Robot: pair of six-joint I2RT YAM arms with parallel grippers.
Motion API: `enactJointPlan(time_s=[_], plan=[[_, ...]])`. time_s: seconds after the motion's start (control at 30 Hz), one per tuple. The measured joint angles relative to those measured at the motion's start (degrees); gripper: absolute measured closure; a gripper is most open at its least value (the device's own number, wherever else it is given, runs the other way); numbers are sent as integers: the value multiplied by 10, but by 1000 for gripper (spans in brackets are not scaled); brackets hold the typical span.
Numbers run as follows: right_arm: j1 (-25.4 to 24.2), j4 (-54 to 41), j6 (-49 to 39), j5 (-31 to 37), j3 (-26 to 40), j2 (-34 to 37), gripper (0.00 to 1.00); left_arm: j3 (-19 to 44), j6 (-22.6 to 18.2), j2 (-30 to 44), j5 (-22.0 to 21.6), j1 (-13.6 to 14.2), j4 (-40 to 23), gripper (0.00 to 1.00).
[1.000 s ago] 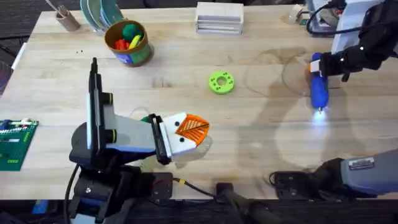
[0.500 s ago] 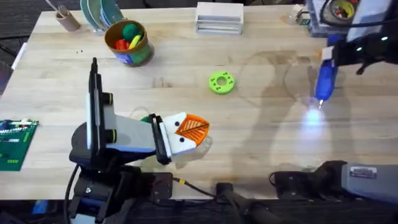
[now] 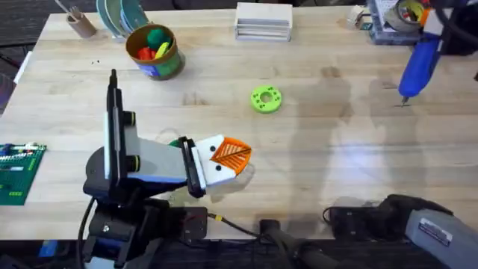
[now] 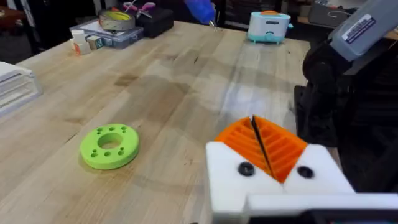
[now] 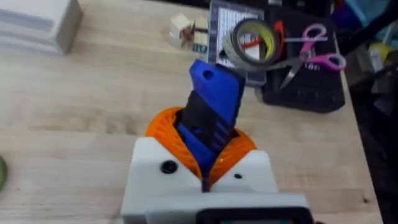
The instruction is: Pick up the gripper from the table and insert it into the empty holder that is missing its gripper. Then pick up a screw, insert it into the mounting hole, and use the screwdriver to tighten it. Finally, clean up the table by picking up the vegetable and placing it into the bucket.
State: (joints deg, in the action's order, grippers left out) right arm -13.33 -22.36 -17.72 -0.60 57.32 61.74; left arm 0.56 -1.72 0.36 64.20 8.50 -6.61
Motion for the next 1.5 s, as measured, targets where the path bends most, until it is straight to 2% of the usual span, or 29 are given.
enactJointPlan(time_s=[0.27,0.4,0.5,0.63,0.77,0.93,1.1,1.27,1.5], plan=[[8,-24,63,-5,-2,-129,973,0,0,0,0,0,0,996],[8,-10,87,-29,-41,-215,973,0,0,0,0,0,0,996],[7,31,104,-74,-100,-271,973,0,0,0,0,0,0,996],[11,141,149,-157,-172,-314,973,0,0,0,0,0,0,996],[38,231,212,-218,-193,-323,973,0,0,0,0,0,0,996],[128,307,253,-251,-194,-306,973,0,0,0,0,0,0,996],[259,410,268,-263,-194,-248,973,0,0,0,0,0,0,996],[380,500,274,-238,-195,-180,973,0,0,0,0,0,0,996],[506,656,276,-209,-196,-97,973,0,0,0,0,0,0,996]])
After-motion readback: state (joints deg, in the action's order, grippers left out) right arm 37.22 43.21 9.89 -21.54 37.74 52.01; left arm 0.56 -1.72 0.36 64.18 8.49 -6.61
